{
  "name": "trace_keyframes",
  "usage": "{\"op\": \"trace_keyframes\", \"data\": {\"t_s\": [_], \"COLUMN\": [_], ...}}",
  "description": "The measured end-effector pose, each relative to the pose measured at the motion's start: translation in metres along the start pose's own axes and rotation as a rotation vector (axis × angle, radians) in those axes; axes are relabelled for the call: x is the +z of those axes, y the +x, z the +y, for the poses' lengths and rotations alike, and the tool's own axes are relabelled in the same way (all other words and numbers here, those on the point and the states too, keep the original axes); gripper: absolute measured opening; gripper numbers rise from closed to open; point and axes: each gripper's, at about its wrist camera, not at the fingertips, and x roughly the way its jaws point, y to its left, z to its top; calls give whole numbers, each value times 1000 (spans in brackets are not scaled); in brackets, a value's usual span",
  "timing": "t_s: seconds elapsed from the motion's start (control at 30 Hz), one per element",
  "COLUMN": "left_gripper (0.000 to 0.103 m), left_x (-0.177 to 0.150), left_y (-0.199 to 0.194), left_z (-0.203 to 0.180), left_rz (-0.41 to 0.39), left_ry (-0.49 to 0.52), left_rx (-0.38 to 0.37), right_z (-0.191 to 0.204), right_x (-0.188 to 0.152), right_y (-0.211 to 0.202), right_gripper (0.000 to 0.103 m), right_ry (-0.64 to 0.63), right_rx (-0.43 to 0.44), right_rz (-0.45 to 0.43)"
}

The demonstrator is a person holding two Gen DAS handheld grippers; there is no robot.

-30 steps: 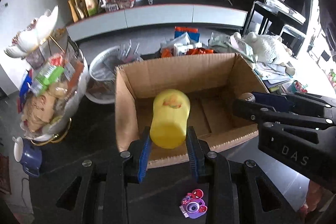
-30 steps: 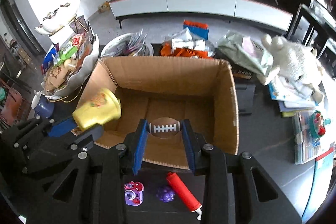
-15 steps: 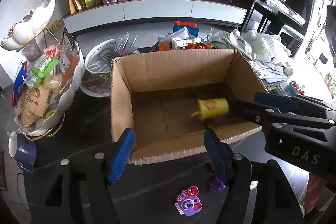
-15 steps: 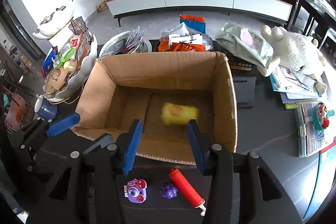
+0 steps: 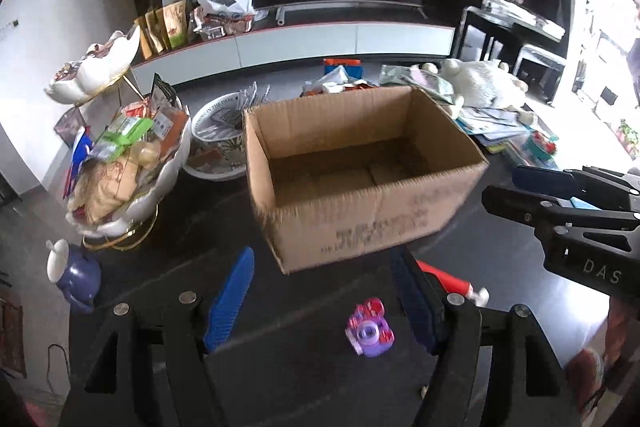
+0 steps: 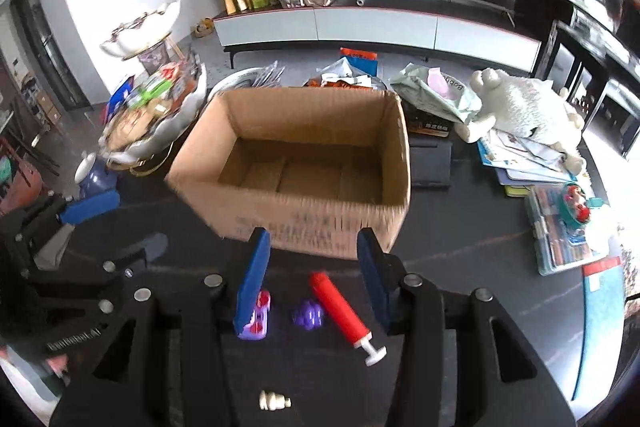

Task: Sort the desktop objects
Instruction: 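Withdraw both open tools from the box back toward the table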

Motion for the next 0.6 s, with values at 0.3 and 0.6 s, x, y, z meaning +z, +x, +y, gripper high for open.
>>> {"op": "trace_keyframes", "data": {"t_s": [0.3,0.6], "left_gripper": [72,72], "left_x": [-68,-118], "left_y": [-7,22], "left_z": [-3,-19], "left_rz": [12,49], "left_ry": [-36,-42], "left_rx": [-34,-70], "right_z": [19,31], "right_x": [-96,-181], "right_y": [-26,14], "right_gripper": [42,42], "right_ry": [-77,-51], "right_rx": [103,162], "right_rz": [-35,75]}}
